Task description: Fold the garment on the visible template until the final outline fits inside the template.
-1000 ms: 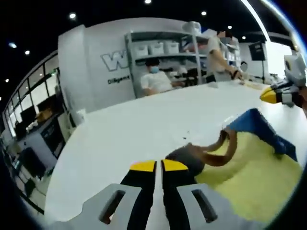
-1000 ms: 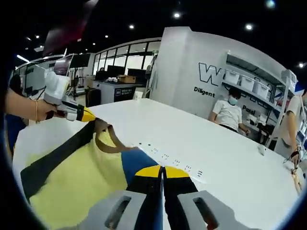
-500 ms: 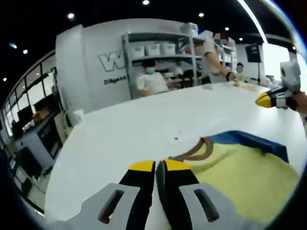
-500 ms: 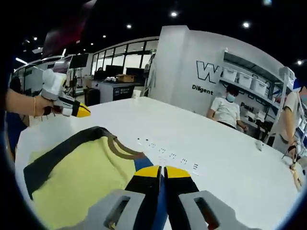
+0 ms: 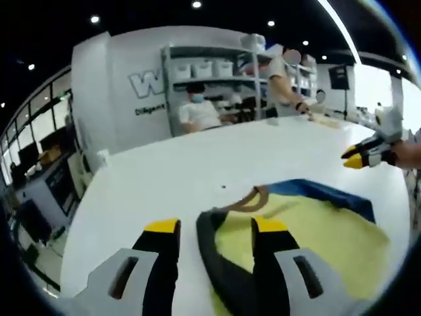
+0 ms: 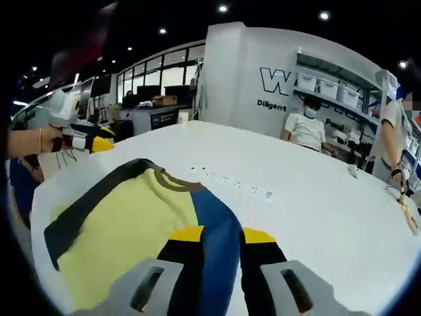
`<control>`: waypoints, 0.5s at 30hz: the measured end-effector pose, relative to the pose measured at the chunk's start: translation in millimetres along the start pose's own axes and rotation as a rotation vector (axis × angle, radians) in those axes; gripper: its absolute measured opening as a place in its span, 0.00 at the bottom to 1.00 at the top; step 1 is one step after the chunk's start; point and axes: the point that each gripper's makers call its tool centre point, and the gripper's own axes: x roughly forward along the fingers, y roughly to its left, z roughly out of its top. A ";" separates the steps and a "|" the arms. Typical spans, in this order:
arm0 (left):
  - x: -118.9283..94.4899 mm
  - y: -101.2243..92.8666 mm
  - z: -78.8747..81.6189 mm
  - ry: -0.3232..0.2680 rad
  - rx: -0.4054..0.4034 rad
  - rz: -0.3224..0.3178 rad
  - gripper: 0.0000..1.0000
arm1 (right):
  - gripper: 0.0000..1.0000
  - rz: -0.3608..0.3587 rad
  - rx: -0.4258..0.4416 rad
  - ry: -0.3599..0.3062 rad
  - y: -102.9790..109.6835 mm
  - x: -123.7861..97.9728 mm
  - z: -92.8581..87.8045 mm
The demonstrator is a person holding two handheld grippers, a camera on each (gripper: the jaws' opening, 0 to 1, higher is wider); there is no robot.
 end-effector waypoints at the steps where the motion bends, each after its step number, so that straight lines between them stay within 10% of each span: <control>1: -2.0 -2.3 -2.1 0.001 -0.003 -0.005 0.42 | 0.15 0.000 0.010 0.016 1.5 -3.8 -7.1; 7: -31.3 0.0 -36.9 0.062 -0.055 -0.015 0.43 | 0.15 -0.006 0.025 0.077 4.7 -27.1 -41.3; 15: -47.2 1.8 -45.8 0.082 -0.082 0.002 0.45 | 0.16 -0.012 0.040 0.109 5.4 -41.9 -58.3</control>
